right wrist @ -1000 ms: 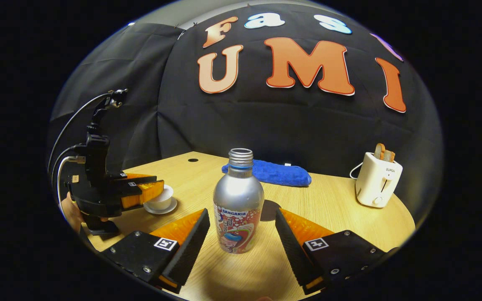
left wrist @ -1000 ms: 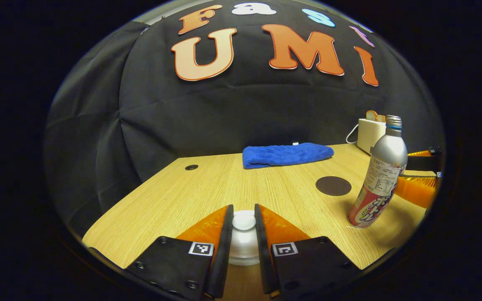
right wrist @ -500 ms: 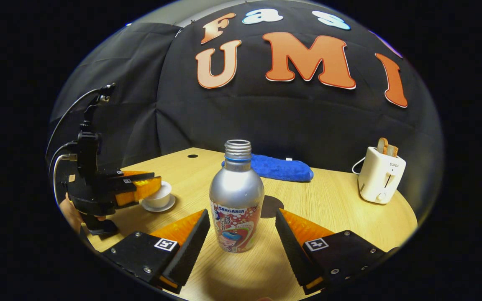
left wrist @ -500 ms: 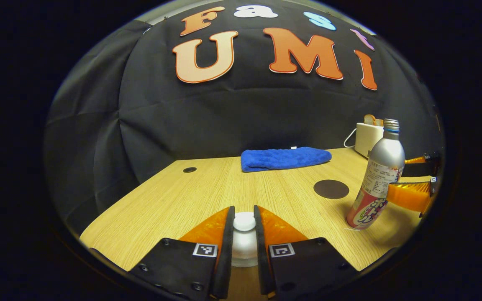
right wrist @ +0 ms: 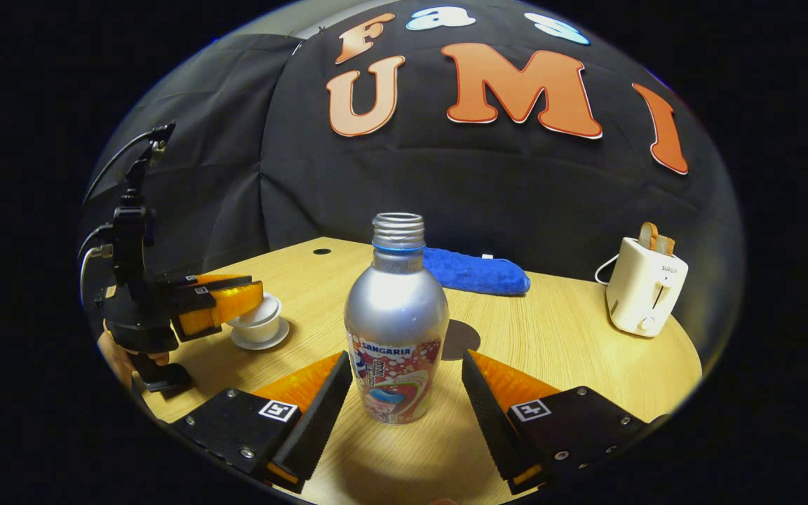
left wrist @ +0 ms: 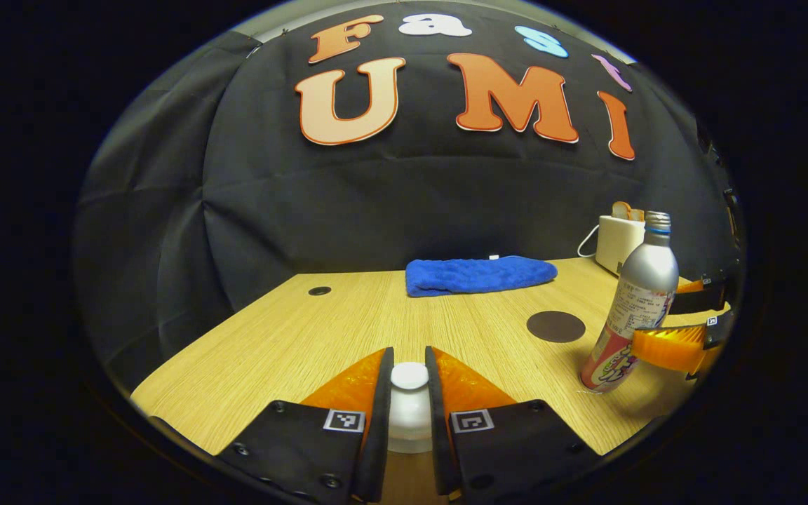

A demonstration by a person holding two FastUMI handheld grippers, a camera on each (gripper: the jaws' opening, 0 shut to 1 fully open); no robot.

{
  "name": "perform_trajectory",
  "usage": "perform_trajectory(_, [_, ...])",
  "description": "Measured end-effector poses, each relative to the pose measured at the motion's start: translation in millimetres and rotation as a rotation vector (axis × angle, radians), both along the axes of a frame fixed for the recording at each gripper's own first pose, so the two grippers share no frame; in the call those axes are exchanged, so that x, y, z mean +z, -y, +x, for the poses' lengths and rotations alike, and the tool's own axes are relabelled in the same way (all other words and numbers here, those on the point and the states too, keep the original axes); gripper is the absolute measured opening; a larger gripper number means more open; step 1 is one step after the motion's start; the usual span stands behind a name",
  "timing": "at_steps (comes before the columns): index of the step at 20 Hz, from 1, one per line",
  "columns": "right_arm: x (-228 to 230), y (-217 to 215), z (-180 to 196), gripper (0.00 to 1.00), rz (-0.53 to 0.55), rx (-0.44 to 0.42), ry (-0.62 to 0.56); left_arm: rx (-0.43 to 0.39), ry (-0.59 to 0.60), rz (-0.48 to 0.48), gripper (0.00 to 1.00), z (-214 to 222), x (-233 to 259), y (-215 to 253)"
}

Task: Open the teacup lid with one hand, grasp the water bottle and pour water into the teacup with the other hand; after pouring, place the water bottle on the coaster and then close the teacup lid.

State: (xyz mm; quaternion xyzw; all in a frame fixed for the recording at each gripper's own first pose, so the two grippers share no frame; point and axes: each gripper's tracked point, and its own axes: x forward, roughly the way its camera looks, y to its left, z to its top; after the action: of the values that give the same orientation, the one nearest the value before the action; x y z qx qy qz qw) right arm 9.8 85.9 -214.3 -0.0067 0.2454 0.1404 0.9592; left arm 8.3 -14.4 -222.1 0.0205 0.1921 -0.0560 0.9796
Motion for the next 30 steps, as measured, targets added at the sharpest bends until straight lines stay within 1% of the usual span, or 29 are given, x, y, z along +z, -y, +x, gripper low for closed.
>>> perform_trajectory(1, [-2,-2,1,0.95,0.002,0.002,-0.010,0.004,0.009,-0.001,0.27,2,3,-2])
perform_trajectory(2, [-6,-4,2,0.95,0.005,0.005,-0.023,0.008,0.018,-0.004,0.30,1,7,-3])
perform_trajectory(3, [-9,-5,3,0.94,0.005,0.008,-0.037,0.012,0.025,-0.005,0.30,0,11,-6])
perform_trajectory(4, [-12,-7,4,0.94,0.007,0.009,-0.050,0.018,0.032,-0.005,0.27,0,16,-8])
perform_trajectory(5, [-15,-10,5,0.90,0.011,0.010,-0.066,0.020,0.040,-0.009,0.30,0,19,-10])
perform_trajectory(6, [-17,-13,4,0.89,0.016,0.013,-0.078,0.026,0.046,-0.011,0.30,0,21,-13])
perform_trajectory(7, [-17,-14,6,0.80,0.017,0.008,-0.084,0.031,0.051,-0.013,0.31,0,24,-17])
perform_trajectory(8, [-15,-14,5,0.81,0.012,0.012,-0.090,0.037,0.049,-0.013,0.27,-2,25,-20])
perform_trajectory(9, [-14,-15,6,0.80,0.003,0.017,-0.096,0.045,0.047,-0.016,0.30,-3,25,-25])
perform_trajectory(11, [-14,-15,7,0.79,-0.024,0.021,-0.108,0.063,0.046,-0.013,0.30,-6,26,-36])
perform_trajectory(12, [-12,-15,8,0.79,-0.044,0.023,-0.108,0.072,0.046,-0.009,0.30,-7,26,-43])
perform_trajectory(13, [-10,-14,10,0.75,-0.071,0.028,-0.105,0.083,0.049,-0.006,0.30,-7,27,-49])
perform_trajectory(14, [-8,-13,12,0.79,-0.101,0.033,-0.099,0.091,0.049,-0.002,0.30,-7,28,-56])
perform_trajectory(15, [-5,-12,13,0.79,-0.134,0.039,-0.090,0.101,0.053,0.001,0.30,-6,29,-62])
perform_trajectory(16, [-2,-13,14,0.74,-0.166,0.048,-0.082,0.110,0.054,0.008,0.27,-7,29,-67])
perform_trajectory(17, [2,-13,16,0.79,-0.197,0.059,-0.074,0.119,0.057,0.014,0.30,-9,30,-72])
perform_trajectory(18, [6,-14,19,0.79,-0.229,0.073,-0.065,0.123,0.055,0.019,0.30,-11,30,-79])
perform_trajectory(19, [10,-15,24,0.79,-0.265,0.085,-0.051,0.131,0.055,0.021,0.30,-13,31,-85])
perform_trajectory(20, [14,-15,29,0.79,-0.302,0.098,-0.036,0.140,0.057,0.020,0.27,-15,33,-92])
perform_trajectory(21, [18,-16,32,0.79,-0.336,0.109,-0.022,0.151,0.061,0.017,0.30,-16,35,-98])
perform_trajectory(23, [24,-22,38,0.78,-0.390,0.144,-0.003,0.173,0.063,0.010,0.30,-17,36,-111])
perform_trajectory(24, [26,-22,40,0.78,-0.419,0.156,0.003,0.184,0.064,0.011,0.27,-19,36,-119])
perform_trajectory(25, [28,-23,43,0.78,-0.449,0.169,0.012,0.195,0.064,0.015,0.30,-21,36,-126])
perform_trajectory(30, [40,-32,57,0.78,-0.615,0.239,0.071,0.217,0.060,0.016,0.30,-27,35,-144])
